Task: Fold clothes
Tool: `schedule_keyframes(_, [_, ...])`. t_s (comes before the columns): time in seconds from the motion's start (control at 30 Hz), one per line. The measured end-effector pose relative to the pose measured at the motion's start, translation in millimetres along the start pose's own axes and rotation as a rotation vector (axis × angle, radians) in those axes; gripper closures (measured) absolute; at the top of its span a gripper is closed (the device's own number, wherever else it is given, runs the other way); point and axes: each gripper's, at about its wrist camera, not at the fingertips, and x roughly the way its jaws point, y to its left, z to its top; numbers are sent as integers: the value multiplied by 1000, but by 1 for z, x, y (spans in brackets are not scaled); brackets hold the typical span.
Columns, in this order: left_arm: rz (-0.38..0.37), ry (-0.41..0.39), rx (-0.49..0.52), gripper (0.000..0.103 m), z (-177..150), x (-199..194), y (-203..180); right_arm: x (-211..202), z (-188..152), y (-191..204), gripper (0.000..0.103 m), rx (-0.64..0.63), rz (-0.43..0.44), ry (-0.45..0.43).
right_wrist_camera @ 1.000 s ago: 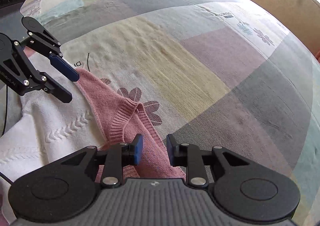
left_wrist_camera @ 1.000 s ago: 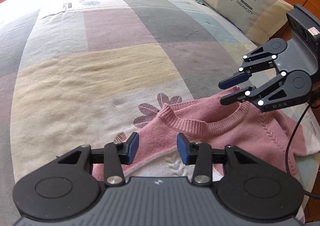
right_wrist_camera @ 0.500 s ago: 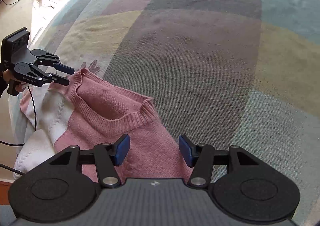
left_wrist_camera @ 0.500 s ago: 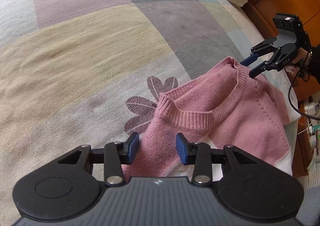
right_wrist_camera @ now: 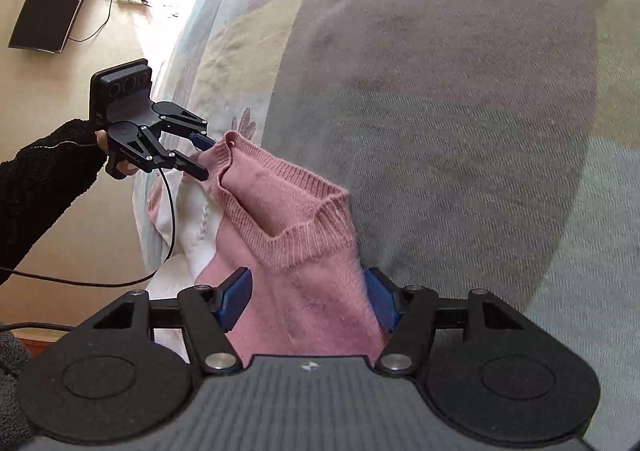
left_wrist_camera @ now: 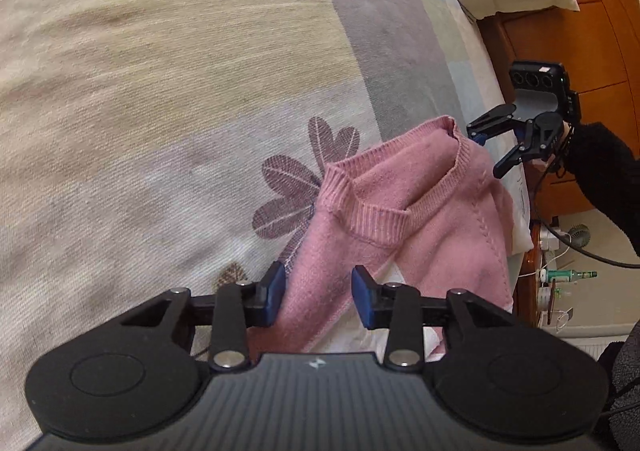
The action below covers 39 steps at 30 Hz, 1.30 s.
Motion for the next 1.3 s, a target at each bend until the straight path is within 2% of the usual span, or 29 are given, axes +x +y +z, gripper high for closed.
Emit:
schedule_keyframes(0.03, [-3, -5, 3, 68, 5, 4, -2, -4, -9, -6, 36, 26, 17, 8])
schedule_keyframes(0.13, [-13, -17, 9, 67, 19, 15, -6, 0, -7, -8, 36, 45, 54, -38])
schedule_keyframes(0.2, [-21, -19, -6, 67, 15, 15, -5, 13, 8, -5, 38, 36, 97, -78])
schedule_keyframes(0.27, [-29, -20, -22, 68, 10, 15, -4, 26, 21, 3, 43, 11, 105, -86])
schedule_keyframes(0.33, [-37, -21, -38, 68, 6, 15, -3, 27, 20, 6, 44, -4, 89, -73])
schedule_keyframes(0.5, [-49, -23, -67, 68, -4, 15, -3, 10, -10, -14, 62, 77, 90, -54])
schedule_keyframes(0.57, [8, -20, 4, 70, 0, 19, -20, 12, -15, -16, 67, 112, 83, -91])
schedule_keyframes(0.6, [44, -19, 41, 76, 1, 20, -28, 15, -14, -10, 72, 95, 59, -99])
schedule_keyframes(0.63, [102, -20, 85, 87, -1, 19, -38, 19, -11, 2, 76, 44, 1, -100])
schedule_keyframes(0.67, [155, -24, 122, 93, -3, 17, -47, 24, -9, 15, 90, -17, -74, -94])
schedule_keyframes(0.7, [188, -40, 138, 95, -6, 13, -54, 27, -8, 29, 89, -70, -138, -91])
schedule_keyframes(0.87, [302, -177, 199, 97, -17, -22, -83, 28, -17, 92, 89, -273, -384, -132])
schedule_keyframes(1.0, [414, -268, 232, 97, -9, -45, -97, 15, -17, 130, 90, -407, -531, -236])
schedule_keyframes(1.07, [459, -307, 194, 96, 4, -45, -91, 8, -8, 137, 90, -443, -584, -292])
schedule_keyframes(1.1, [488, -328, 168, 87, 11, -43, -87, 10, -1, 139, 90, -450, -606, -312])
schedule_keyframes(1.13, [524, -363, 137, 85, 13, -44, -81, 14, 7, 137, 89, -450, -635, -327])
schedule_keyframes(1.17, [555, -397, 108, 82, 15, -45, -77, 18, 16, 132, 84, -447, -666, -340])
schedule_keyframes(1.2, [574, -432, 82, 82, 15, -49, -75, 22, 20, 128, 71, -433, -707, -347])
schedule_keyframes(1.23, [584, -467, 62, 82, 13, -53, -74, 24, 23, 125, 65, -414, -751, -353])
schedule_keyframes(1.3, [551, -528, 62, 79, 1, -60, -78, 20, 15, 130, 59, -411, -775, -404])
